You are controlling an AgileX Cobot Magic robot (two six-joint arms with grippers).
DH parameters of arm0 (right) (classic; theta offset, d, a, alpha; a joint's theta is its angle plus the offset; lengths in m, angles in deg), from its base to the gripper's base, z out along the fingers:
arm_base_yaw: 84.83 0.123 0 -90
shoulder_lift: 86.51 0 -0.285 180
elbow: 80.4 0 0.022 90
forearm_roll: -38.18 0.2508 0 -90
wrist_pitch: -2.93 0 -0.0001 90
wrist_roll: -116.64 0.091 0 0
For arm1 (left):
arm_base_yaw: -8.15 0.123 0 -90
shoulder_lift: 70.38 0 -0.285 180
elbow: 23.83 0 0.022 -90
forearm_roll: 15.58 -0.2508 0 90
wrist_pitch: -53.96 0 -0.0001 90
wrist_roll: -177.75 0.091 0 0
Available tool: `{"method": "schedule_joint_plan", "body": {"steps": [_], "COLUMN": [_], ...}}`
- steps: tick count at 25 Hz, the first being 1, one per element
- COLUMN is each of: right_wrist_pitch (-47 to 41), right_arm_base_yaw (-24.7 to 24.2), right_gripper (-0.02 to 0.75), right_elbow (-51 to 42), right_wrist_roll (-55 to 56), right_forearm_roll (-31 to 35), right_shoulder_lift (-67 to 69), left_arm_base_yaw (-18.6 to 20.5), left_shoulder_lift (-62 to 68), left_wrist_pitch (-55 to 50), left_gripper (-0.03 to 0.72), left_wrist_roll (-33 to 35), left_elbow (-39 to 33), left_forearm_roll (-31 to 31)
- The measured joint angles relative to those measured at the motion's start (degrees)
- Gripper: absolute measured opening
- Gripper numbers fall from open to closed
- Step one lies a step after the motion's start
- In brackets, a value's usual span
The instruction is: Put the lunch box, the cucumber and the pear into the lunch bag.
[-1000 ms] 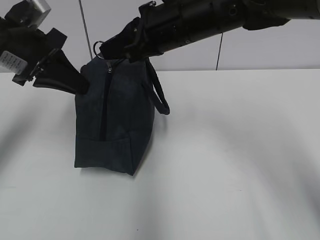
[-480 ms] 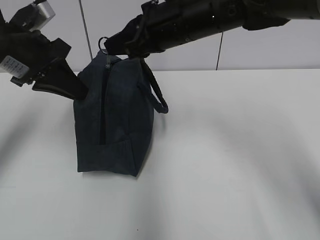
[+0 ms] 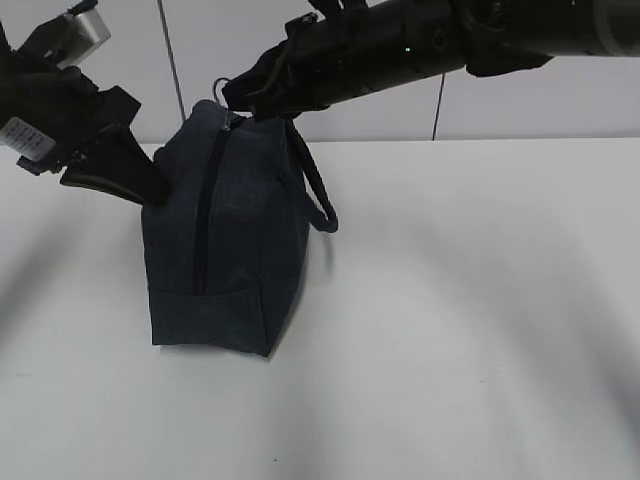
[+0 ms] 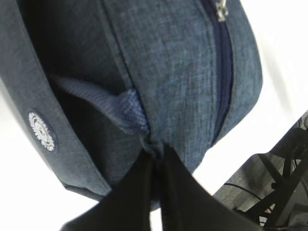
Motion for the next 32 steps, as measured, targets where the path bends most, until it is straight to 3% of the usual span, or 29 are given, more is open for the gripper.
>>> {"method": "schedule_joint_plan", "body": {"steps": [18,32], "right_wrist_pitch": [12.5,18.1], "right_arm_base_yaw": [-6.4,-8.7], "right_gripper": [-0.016,-0.016], "right_elbow": [16.5,37.5], "right_wrist_roll": [3.2,14.6], "right_forearm_roll": [0.0,0.0], "right_shoulder_lift": [12.4,27.4], "left_arm_base_yaw": [0.0,0.0], "left_shoulder_lift": [0.0,0.0], "left_wrist_pitch": [0.2,0.2], "left_gripper": [0.011,0.011], "left_wrist_roll": [0.2,1.5], "left_elbow": [-1.7,-1.7], "left_forearm_roll": [0.3,0.3]}}
